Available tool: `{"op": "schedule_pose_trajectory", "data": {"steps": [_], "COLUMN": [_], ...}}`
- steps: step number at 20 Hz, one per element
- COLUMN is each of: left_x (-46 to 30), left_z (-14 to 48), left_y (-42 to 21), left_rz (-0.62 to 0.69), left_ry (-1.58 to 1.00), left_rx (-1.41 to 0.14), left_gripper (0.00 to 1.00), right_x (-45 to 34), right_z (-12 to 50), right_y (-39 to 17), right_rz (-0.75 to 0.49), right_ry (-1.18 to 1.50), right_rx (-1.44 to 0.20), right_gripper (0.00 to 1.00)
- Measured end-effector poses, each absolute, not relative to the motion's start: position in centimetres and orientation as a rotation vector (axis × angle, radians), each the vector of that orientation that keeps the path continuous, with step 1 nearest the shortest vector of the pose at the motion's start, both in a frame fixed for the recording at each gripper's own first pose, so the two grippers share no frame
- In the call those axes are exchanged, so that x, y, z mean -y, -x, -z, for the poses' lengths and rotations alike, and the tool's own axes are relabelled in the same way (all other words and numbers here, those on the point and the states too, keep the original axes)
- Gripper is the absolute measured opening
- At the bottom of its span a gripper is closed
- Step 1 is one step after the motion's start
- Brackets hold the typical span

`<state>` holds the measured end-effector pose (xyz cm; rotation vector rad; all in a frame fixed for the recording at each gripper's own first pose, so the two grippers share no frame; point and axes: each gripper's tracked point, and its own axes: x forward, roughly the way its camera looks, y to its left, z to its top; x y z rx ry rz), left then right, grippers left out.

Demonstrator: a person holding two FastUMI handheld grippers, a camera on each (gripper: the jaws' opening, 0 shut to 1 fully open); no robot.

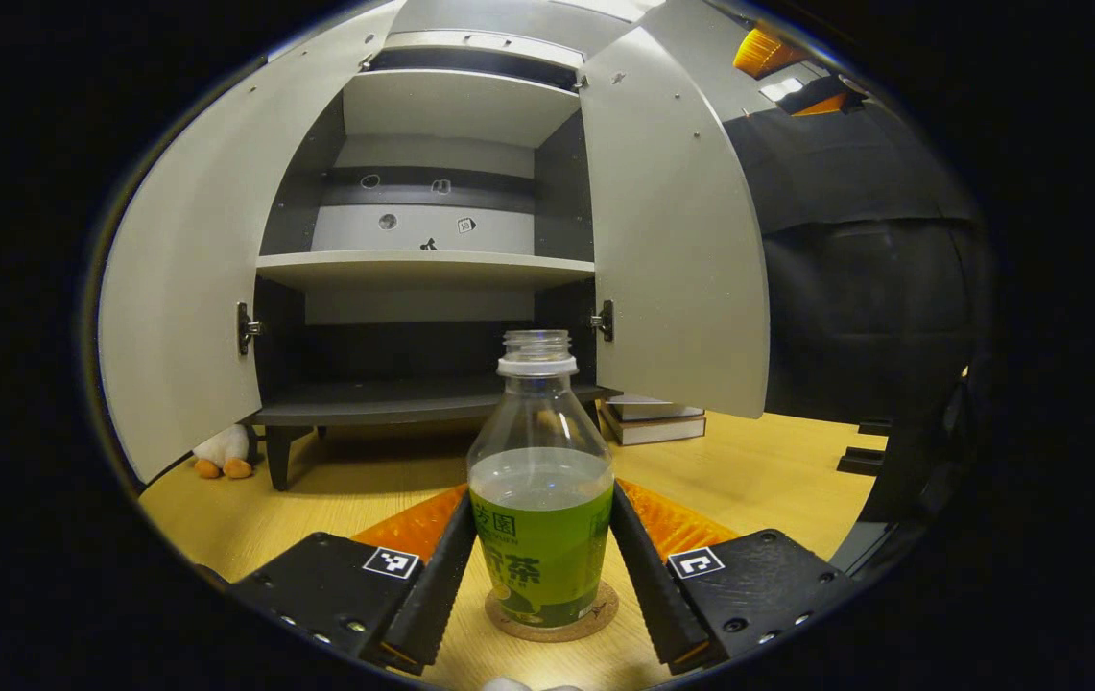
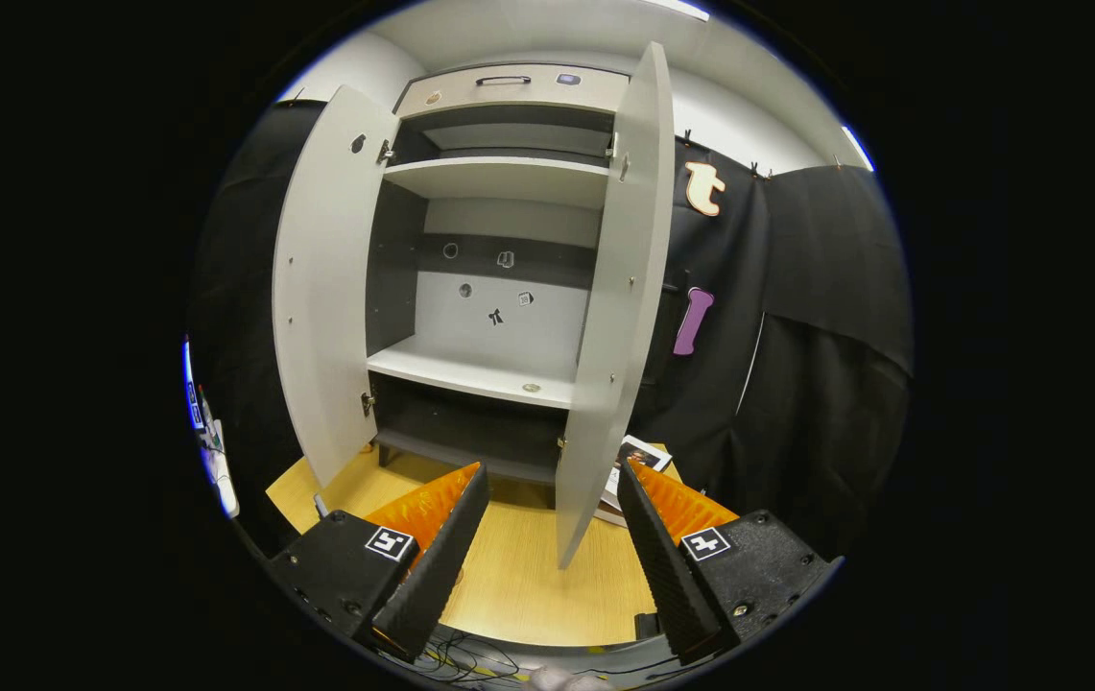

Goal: Grasp the bottle in the cabinet with the left hand and place it on the coaster, then close the right door with the right hand and the left door with the left hand.

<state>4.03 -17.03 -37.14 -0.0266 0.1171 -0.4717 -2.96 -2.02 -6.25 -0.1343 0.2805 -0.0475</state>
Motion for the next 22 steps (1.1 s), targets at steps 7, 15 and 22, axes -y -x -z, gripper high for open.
{"op": "schedule_pose_trajectory", "data": {"steps": [7,15,22], "left_x": [15.1,9.2,-2.7], "left_z": [25.3,14.1,7.4], "left_y": [-3.4,-3.1,0.5], "left_rz": [0.396,0.275,0.073], "left_ry": [0.024,0.075,0.031], "left_rx": [-0.037,-0.102,-0.081], "left_gripper": [0.96,0.96,0.97], "right_x": [1.1,-2.2,-0.1], "right_z": [4.2,1.4,-0.8], "right_y": [3.5,3.3,1.0], "right_rz": [0.045,-0.021,-0.005], "right_ry": [0.118,0.075,0.058], "right_rx": [-0.225,-0.113,-0.035], "right_gripper": [0.84,0.83,0.83]}}
